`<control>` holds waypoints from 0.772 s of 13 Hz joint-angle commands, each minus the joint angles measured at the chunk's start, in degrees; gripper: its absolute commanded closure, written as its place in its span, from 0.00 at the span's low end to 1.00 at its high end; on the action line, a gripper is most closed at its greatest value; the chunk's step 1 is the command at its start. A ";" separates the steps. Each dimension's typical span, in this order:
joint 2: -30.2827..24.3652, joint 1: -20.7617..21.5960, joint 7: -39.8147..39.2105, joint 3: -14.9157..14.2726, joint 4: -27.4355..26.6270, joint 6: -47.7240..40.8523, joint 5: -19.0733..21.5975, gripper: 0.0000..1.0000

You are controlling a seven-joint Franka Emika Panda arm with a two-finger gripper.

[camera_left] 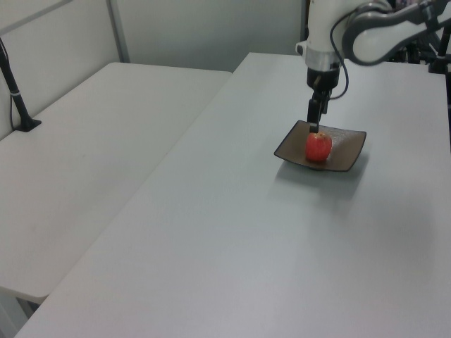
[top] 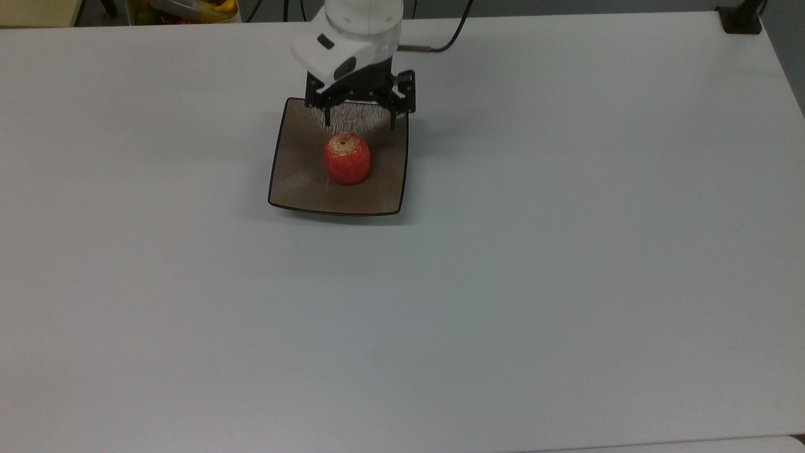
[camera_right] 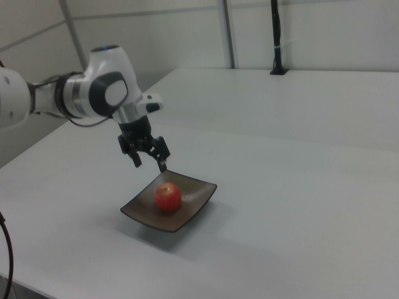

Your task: Apples placed on a ceramic plate

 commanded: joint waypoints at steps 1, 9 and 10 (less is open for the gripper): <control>-1.54 -0.14 1.05 -0.54 6.16 -9.23 3.61 0.00; -2.77 -0.41 0.52 -1.68 7.14 -10.56 3.53 0.00; -2.77 -0.41 0.52 -1.68 7.14 -10.56 3.53 0.00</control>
